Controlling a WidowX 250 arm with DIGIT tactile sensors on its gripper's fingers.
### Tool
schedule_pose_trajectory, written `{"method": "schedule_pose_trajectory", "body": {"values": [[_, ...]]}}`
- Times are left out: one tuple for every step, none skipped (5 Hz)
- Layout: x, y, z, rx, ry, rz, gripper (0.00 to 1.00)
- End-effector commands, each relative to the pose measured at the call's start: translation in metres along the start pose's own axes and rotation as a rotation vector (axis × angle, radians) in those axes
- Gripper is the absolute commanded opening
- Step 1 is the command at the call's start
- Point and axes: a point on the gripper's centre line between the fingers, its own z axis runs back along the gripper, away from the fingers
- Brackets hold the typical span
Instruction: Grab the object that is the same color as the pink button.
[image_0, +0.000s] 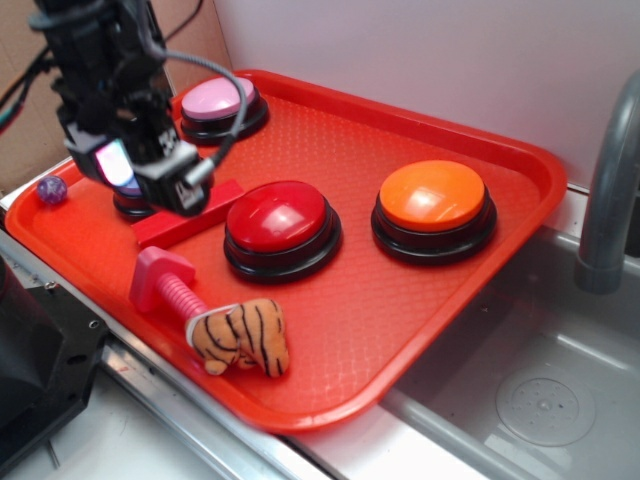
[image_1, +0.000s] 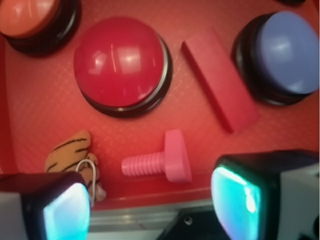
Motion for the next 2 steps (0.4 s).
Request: {"method": "schedule_pose_trajectory", "body": {"values": [[-0.005,0.004,-0.039,0.021,0.030,0.012,1.00],[-0.007,0.013,-0.052,0.066,0.041,0.059,1.00]]}}
